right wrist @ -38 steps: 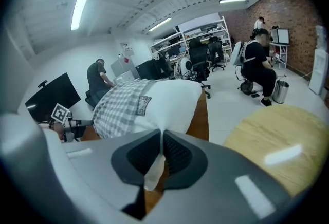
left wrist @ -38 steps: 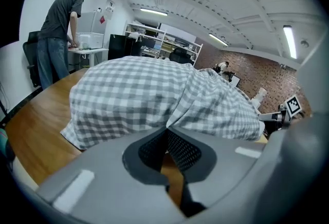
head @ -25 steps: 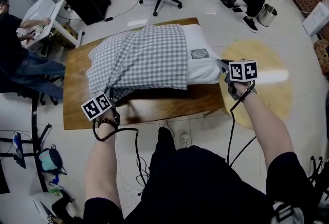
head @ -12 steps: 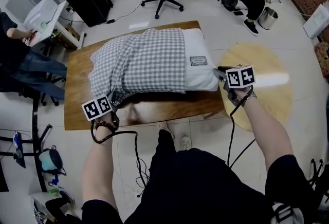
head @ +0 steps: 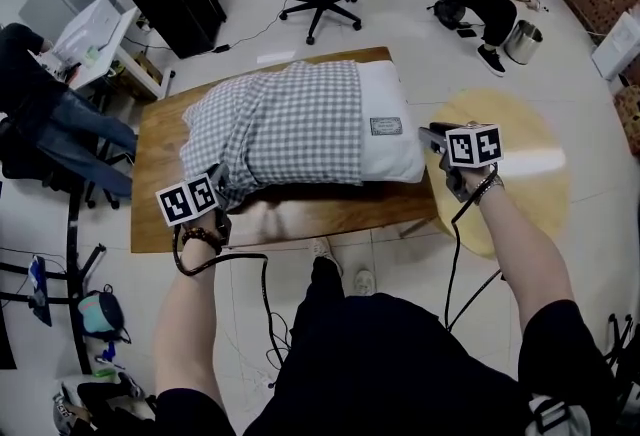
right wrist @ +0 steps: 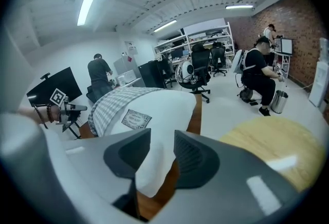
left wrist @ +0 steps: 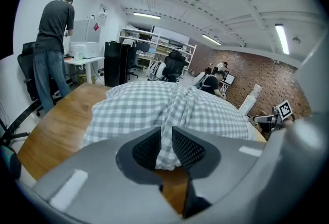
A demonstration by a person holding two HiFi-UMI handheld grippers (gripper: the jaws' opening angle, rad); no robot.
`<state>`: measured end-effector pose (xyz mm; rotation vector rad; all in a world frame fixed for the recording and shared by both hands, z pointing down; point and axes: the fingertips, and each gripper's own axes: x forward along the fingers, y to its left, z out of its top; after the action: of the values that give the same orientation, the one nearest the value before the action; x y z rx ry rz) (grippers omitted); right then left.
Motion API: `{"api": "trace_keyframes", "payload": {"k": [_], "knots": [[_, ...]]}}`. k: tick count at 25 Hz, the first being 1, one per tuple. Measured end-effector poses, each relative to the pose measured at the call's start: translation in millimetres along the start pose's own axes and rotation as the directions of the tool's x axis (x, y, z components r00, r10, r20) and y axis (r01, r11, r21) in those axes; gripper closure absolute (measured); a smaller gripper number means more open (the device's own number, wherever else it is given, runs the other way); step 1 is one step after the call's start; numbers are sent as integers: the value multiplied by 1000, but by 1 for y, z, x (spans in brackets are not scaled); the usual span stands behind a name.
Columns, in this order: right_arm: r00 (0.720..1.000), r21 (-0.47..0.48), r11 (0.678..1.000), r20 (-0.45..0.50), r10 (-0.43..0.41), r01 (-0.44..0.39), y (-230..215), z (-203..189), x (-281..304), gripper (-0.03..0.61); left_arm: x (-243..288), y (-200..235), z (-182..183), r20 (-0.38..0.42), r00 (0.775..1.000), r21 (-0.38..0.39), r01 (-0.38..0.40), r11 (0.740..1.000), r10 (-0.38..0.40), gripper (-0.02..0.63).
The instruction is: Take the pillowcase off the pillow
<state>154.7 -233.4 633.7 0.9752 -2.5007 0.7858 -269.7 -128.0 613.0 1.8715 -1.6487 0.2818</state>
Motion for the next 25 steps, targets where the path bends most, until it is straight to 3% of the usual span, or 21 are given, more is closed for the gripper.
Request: {"api": "trace_keyframes", "payload": {"k": [11,25], "knots": [[999,-32,999,33,18,-17,22,46,-2,413,3,-67,75,-12,996,182,88,979,-88,483],[1000,-55,998,20,6,-5,16,101,29,408,60,-124,135,-133,975,329,215,920,-180,442]]}}
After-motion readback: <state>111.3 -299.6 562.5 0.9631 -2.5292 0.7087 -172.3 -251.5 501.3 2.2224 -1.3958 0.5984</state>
